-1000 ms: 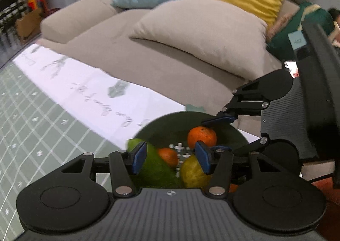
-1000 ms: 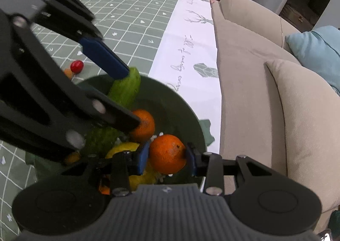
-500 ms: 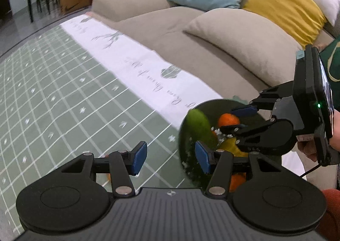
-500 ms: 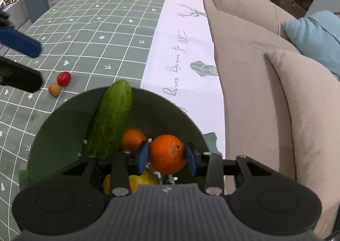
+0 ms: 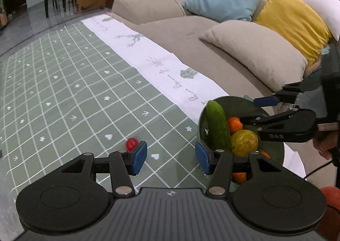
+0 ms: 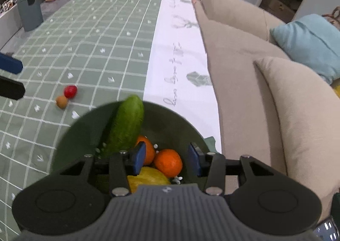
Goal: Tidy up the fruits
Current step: 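Open both grippers over the colander and withdraw them toward the remaining fruit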
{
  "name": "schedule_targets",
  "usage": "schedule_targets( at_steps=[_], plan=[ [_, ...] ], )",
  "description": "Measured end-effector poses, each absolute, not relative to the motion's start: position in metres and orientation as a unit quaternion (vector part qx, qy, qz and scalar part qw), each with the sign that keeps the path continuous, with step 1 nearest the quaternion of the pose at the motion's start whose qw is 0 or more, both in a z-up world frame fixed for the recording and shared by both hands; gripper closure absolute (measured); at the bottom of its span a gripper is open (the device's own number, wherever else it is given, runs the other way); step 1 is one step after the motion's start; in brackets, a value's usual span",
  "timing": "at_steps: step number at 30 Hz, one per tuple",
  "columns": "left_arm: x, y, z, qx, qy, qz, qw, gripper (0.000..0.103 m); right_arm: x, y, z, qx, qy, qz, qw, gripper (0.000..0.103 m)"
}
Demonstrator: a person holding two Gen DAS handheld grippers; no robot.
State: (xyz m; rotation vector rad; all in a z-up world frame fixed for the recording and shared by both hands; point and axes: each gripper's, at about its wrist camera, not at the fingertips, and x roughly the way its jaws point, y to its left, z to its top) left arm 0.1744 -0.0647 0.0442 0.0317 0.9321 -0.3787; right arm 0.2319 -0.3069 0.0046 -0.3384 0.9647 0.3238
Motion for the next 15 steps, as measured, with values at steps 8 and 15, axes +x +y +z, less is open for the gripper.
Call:
schedule_targets(
  at_steps=[8,15],
  plan=[
    [0.145,-0.032,0.052,0.007,0.414,-0.154,0.897,0.041,0.182,-0.277,0.033,-0.073,0.429,0.139,0.89,0.055],
    [0.122,-0.005,0.048,0.003,0.389,-0.126,0.913,0.041,0.139,-0.235,0.035,0.002,0.398,0.133,0.908,0.055]
  ],
)
